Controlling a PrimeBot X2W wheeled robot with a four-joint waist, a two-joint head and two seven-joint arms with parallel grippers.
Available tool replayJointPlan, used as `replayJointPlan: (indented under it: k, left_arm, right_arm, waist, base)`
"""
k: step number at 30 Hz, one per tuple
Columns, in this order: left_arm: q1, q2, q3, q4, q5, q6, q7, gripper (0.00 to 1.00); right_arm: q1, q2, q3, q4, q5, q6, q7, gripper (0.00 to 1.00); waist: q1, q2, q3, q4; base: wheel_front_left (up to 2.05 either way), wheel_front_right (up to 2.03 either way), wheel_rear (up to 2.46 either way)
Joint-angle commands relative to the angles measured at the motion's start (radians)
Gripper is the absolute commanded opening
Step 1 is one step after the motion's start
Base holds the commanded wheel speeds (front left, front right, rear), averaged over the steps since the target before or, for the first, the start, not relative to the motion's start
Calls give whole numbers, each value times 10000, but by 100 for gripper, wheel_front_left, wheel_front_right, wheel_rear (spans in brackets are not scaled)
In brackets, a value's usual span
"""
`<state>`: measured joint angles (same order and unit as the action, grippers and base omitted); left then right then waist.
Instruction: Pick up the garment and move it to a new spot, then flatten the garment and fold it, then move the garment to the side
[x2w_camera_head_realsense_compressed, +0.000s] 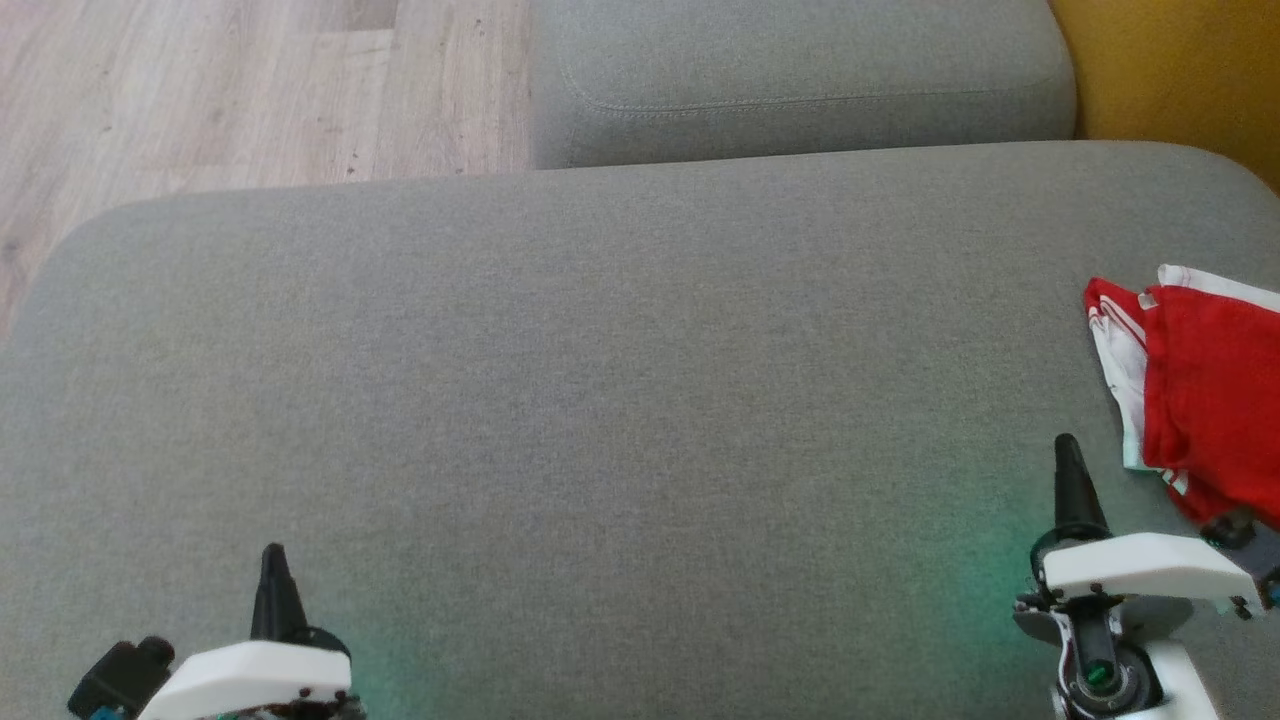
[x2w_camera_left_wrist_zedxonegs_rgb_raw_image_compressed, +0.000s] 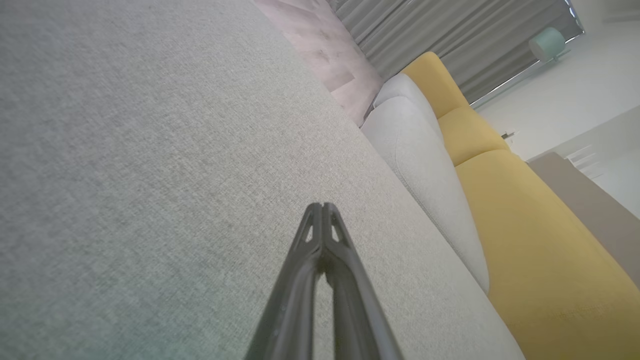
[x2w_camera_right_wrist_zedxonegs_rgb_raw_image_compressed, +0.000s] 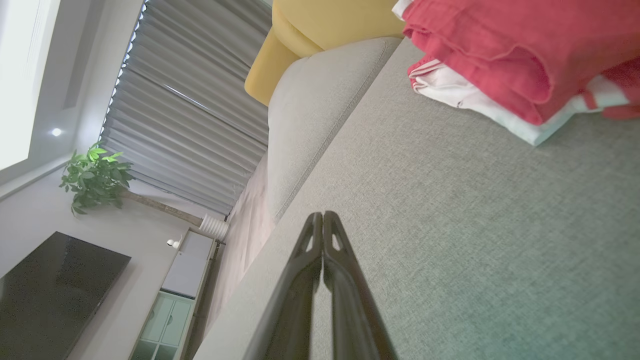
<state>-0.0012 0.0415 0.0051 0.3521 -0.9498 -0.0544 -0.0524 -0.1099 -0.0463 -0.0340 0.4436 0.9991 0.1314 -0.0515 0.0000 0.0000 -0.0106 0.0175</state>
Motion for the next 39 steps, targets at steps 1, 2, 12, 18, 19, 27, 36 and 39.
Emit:
replayJointPlan:
  k: [1,2,12,18,19,27,36,39]
  left_arm:
    - [-498,53,311,-346,-271,-91,66,0]
    - [-509,53,326,-359,-388,-103,96,0]
    - [-614,60,469,-492,-1556,-227,389,0]
    - [-678,63,555,-572,-2258,-302,566,0]
    - [-688,64,569,-586,-2375,-315,595,0]
    - [-763,69,669,-679,-3195,-402,801,0]
    - [-858,74,798,-799,-4248,-514,1066,0]
    - [-890,76,841,-839,-4600,-551,1155,0]
  right_arm:
    - [-234,-33,76,-442,275,-4,78,0]
    - [-229,-33,60,-471,383,-4,107,0]
    - [-182,-34,-102,-757,1458,-5,397,0]
    - [-154,-35,-199,-928,2105,-5,572,0]
    - [-149,-35,-215,-957,2213,-5,601,0]
    - [-116,-36,-329,-1158,2967,-6,804,0]
    - [-74,-37,-474,-1415,3938,-6,1066,0]
    - [-60,-37,-523,-1501,4261,-6,1153,0]
  waist:
    - [0,0,3,-3]
    - [0,0,5,-6]
    - [0,0,30,-38]
    - [0,0,45,-57]
    - [0,0,47,-60]
    - [0,0,65,-82]
    - [0,0,87,-111]
    - [0,0,94,-121]
  base:
    - [0,0,0]
    - [0,0,0]
    - [0,0,0]
    - [0,0,0]
    - [0,0,0]
    - [0,0,0]
    - [0,0,0]
    - [0,0,0]
